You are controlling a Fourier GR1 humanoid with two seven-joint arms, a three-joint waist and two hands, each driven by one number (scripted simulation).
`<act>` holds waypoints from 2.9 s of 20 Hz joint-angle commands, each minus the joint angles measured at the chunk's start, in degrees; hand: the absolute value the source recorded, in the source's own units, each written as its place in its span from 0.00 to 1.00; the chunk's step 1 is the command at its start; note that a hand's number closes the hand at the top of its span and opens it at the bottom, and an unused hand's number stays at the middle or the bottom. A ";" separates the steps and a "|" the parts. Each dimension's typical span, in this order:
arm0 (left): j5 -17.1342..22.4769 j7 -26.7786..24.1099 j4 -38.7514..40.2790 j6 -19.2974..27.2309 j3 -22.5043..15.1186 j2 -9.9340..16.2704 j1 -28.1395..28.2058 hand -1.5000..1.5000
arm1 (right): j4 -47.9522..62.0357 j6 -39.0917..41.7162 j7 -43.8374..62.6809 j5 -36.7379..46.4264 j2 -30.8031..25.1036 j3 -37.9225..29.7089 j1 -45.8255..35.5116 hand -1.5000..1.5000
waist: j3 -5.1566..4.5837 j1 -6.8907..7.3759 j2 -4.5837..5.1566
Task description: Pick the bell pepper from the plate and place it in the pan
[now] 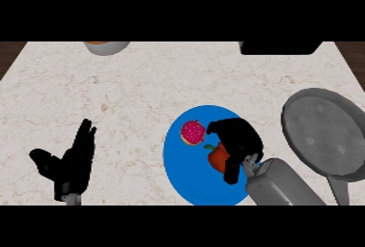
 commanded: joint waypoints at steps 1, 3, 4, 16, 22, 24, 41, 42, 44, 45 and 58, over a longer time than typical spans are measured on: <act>-0.58 1.84 2.06 0.78 -1.51 -1.92 0.15 0.50 | 7.18 -3.06 -9.67 2.00 -0.46 -1.11 -3.27 1.00 | -0.42 0.30 0.54; -1.16 -0.16 0.05 -0.02 -2.76 -2.39 3.89 0.50 | 5.10 -8.49 -9.33 6.77 1.00 3.12 2.14 1.00 | -0.42 0.12 0.41; 1.59 3.16 0.40 -2.35 0.56 0.71 1.40 0.50 | 2.90 -5.06 -7.79 5.59 1.29 1.14 0.81 1.00 | -0.44 -0.04 0.38; -0.74 1.19 1.57 -0.65 -0.59 -1.60 2.12 0.50 | 2.14 -8.30 15.04 11.65 11.76 -0.83 4.79 1.00 | -0.51 -0.39 0.19; -0.96 3.69 1.01 -0.11 0.23 -0.65 -0.74 0.50 | -2.84 -13.42 29.32 18.84 12.00 6.59 0.26 1.00 | -0.45 0.16 0.29; -0.29 0.58 3.81 -1.12 0.54 -1.71 1.17 0.50 | -6.81 -13.96 29.15 26.63 11.34 7.02 1.12 1.00 | -0.52 -0.77 0.11; -0.76 3.01 3.21 -0.84 1.19 -1.01 -1.15 0.50 | -23.91 -12.03 35.33 39.41 12.10 -5.25 -3.85 1.00 | -0.46 -0.37 0.45; 0.48 3.39 0.14 -2.41 1.12 -0.37 1.93 0.50 | -26.63 -11.12 31.54 38.54 11.91 -8.35 -1.16 1.00 | -0.43 -0.36 0.34; -0.58 4.24 -1.05 -1.48 0.30 -0.64 1.89 0.50 | -23.60 -16.54 30.16 39.54 12.11 -10.05 0.37 1.00 | -0.41 -0.12 0.40; -0.72 0.32 3.88 -1.80 1.04 -1.69 0.40 0.50 | -26.84 -14.85 24.76 34.36 8.65 -16.06 -0.16 1.00 | -0.43 -0.55 0.51; -0.86 3.57 4.92 -0.94 1.54 -1.99 -4.19 0.50 | -0.04 -34.10 5.21 26.58 -3.68 -37.19 -0.76 1.00 | -0.38 0.21 0.83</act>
